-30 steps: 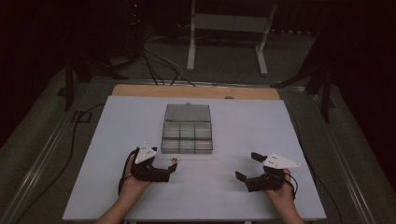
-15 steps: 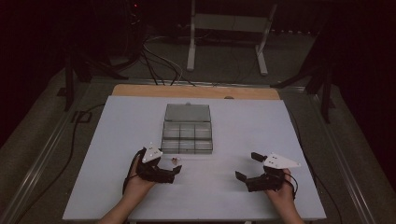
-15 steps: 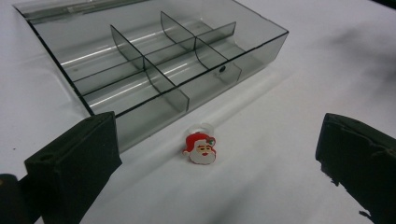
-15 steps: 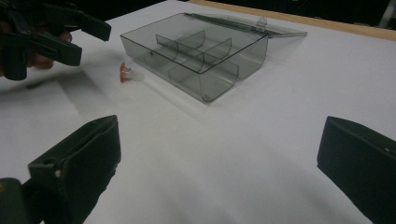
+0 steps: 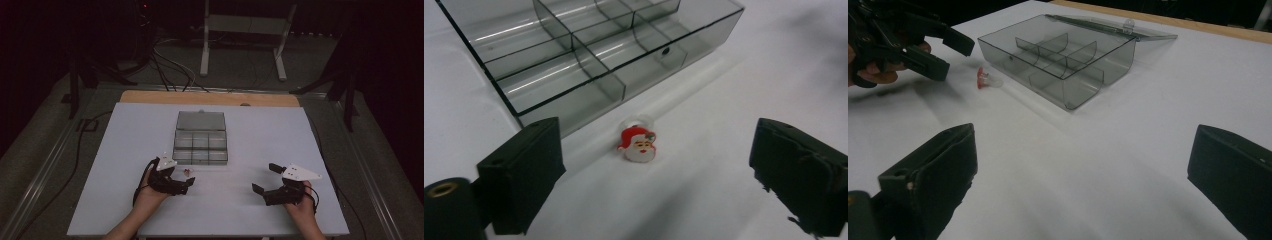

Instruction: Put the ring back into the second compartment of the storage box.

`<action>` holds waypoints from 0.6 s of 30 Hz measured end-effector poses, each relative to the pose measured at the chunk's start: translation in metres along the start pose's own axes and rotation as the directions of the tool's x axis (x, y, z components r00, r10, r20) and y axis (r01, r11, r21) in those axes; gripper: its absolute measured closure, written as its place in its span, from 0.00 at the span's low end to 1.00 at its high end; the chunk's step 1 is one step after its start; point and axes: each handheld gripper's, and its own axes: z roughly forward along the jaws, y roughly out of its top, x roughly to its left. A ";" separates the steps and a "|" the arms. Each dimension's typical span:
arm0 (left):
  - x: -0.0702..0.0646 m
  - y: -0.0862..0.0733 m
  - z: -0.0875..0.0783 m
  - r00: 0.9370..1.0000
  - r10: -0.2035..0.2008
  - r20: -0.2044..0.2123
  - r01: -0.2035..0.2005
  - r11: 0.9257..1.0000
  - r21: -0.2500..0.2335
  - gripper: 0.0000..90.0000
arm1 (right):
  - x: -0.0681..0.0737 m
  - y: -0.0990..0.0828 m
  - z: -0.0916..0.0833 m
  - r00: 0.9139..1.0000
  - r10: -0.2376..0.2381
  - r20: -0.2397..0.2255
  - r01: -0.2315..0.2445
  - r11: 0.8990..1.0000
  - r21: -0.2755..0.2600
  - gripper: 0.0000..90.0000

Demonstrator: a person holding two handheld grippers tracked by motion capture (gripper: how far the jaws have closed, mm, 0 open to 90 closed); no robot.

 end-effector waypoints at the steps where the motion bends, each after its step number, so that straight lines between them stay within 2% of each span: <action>1: 0.000 0.000 0.001 1.000 0.006 -0.006 -0.006 1.000 0.005 0.10 | 0.000 0.000 0.000 1.000 0.000 0.001 0.000 1.000 0.001 0.00; 7: -0.004 0.000 0.006 0.999 0.033 -0.037 -0.031 0.999 0.039 0.19 | 0.000 0.000 0.000 1.000 -0.002 0.001 0.002 1.000 0.003 0.00; 11: -0.004 0.000 0.008 0.999 0.039 -0.027 -0.038 0.998 0.049 0.29 | 0.000 0.000 0.000 1.000 -0.002 0.000 0.002 1.000 0.002 0.00; 18: -0.003 -0.001 0.011 0.998 0.051 -0.043 -0.048 0.996 0.069 0.37 | 0.000 0.000 -0.001 1.000 0.000 0.003 0.000 1.000 -0.003 0.00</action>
